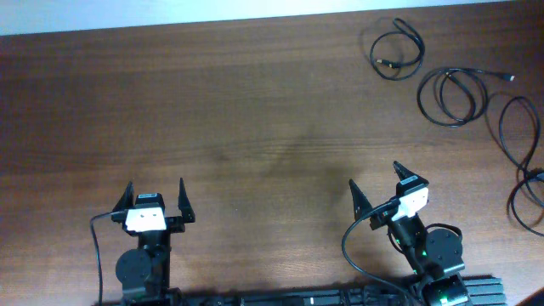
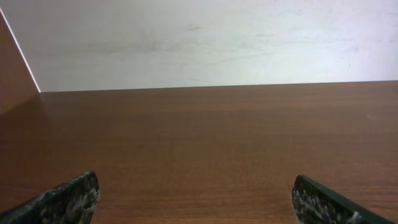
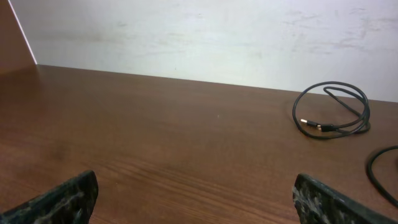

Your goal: Untangle cables

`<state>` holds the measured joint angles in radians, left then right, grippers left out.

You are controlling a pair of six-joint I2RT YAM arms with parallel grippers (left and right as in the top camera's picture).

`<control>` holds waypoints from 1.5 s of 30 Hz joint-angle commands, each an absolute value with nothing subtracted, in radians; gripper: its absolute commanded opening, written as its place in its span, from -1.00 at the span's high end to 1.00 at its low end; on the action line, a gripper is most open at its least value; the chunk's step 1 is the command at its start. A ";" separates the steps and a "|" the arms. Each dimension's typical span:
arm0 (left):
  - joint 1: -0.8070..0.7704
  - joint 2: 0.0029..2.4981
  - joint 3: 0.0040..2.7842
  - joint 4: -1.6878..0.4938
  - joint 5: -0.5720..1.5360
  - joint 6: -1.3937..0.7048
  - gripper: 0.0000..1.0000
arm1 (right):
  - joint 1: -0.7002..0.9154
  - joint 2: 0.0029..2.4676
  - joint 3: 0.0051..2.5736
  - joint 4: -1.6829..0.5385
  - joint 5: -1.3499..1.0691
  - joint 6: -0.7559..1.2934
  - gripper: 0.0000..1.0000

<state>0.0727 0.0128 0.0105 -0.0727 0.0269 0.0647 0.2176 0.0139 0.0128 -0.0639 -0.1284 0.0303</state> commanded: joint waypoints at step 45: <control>0.078 0.005 0.008 -0.081 0.035 0.084 -0.98 | 0.057 0.004 0.006 -0.074 -0.044 0.035 -0.97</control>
<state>0.0727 0.0128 0.0105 -0.0727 0.0269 0.0647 0.0639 0.0139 0.0128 -0.0708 -0.0597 0.0299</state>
